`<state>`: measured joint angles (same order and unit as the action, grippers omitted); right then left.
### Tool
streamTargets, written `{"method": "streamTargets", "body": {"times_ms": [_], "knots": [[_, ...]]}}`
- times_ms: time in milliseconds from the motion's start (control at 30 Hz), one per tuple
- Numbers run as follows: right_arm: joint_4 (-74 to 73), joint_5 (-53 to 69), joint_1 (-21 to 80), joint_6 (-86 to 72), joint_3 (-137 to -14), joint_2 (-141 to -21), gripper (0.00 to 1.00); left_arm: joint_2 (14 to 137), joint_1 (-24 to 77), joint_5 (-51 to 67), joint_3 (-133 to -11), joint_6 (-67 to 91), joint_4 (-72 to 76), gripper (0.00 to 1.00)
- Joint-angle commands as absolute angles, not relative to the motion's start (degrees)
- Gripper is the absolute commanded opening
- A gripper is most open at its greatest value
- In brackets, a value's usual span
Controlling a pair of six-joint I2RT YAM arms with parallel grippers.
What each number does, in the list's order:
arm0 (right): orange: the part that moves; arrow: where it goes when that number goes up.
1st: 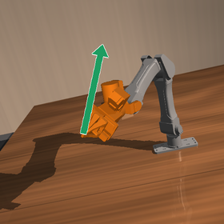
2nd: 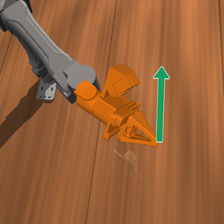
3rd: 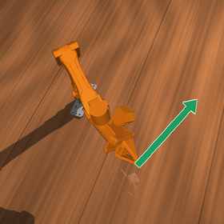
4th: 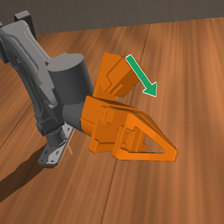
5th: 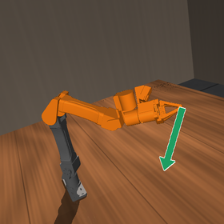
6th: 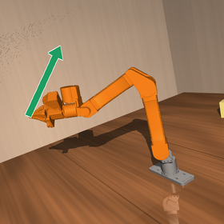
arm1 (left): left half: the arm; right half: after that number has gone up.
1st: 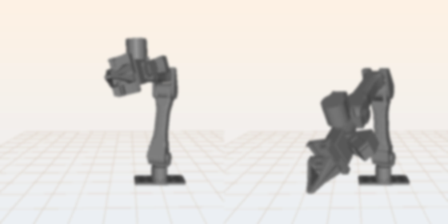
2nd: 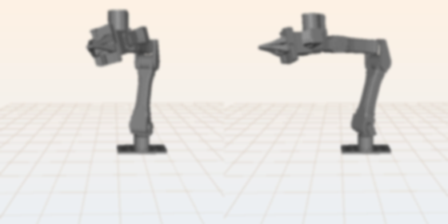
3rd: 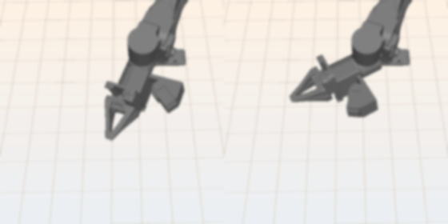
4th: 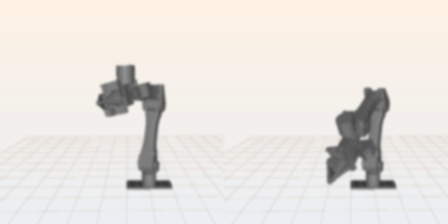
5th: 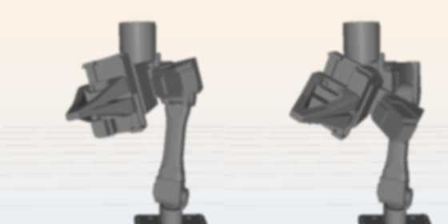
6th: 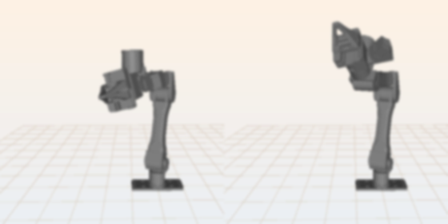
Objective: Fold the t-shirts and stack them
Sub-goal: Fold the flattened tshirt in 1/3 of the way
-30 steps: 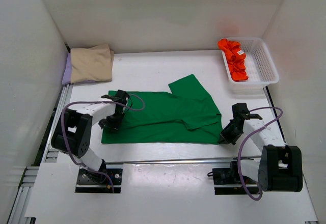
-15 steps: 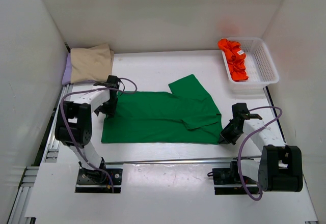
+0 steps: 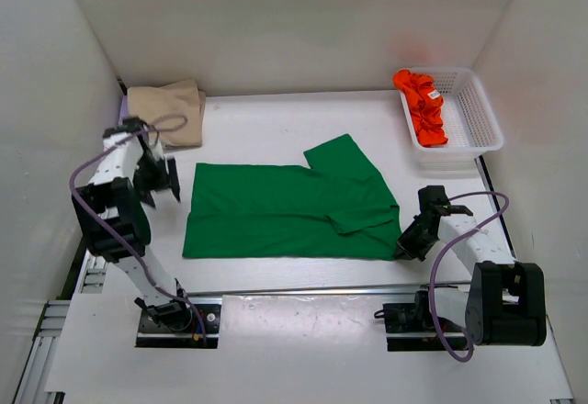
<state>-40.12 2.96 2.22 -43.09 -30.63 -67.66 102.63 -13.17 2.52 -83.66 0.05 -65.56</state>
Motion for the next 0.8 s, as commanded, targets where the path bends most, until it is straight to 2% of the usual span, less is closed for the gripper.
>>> {"method": "streamTargets", "body": {"times_ms": [0, 133, 300, 367, 400, 433, 467, 533, 567, 767], "knots": [[-40.1, 0.5, 1.9, -42.4, -30.0, -67.9, 0.0, 100.7, -9.1, 9.9, -65.8, 0.0, -76.7, 0.79], [-40.1, 0.5, 1.9, -42.4, -30.5, -68.4, 0.0, 100.1, -6.3, 7.8, -58.2, 0.0, -69.5, 0.79], [-41.8, -0.6, 1.9, -42.9, -31.7, -68.4, 0.0, 100.6, -5.6, 4.8, -57.7, 0.0, -63.6, 0.81], [-43.0, -1.2, 1.9, -42.9, -32.3, -67.8, 0.0, 101.2, -5.6, 4.3, -57.1, 0.0, -63.0, 0.73], [-43.0, -1.2, 1.9, -43.5, -32.3, -67.8, 0.0, 101.2, -5.6, 4.3, -56.5, 0.0, -62.2, 0.65], [-43.0, -1.2, 1.9, -43.5, -32.3, -67.1, 0.0, 101.2, -5.6, 5.2, -56.5, 0.0, -62.2, 0.55], [-43.6, -1.8, 1.9, -43.5, -32.3, -66.4, 0.0, 101.2, -5.6, 6.6, -55.9, 0.0, -62.2, 0.4], [-44.2, -1.8, 1.9, -44.1, -32.3, -65.6, 0.0, 101.2, -5.6, 7.9, -55.2, 0.0, -62.2, 0.25], [-45.5, -1.8, 1.9, -44.6, -32.3, -64.8, 0.0, 101.2, -5.6, 8.4, -55.2, 0.0, -62.2, 0.1], [-51.1, -1.8, 1.9, -48.3, -32.3, -59.1, 0.0, 96.5, -5.6, 8.4, -52.7, 0.0, -65.7, 0.1]]}}
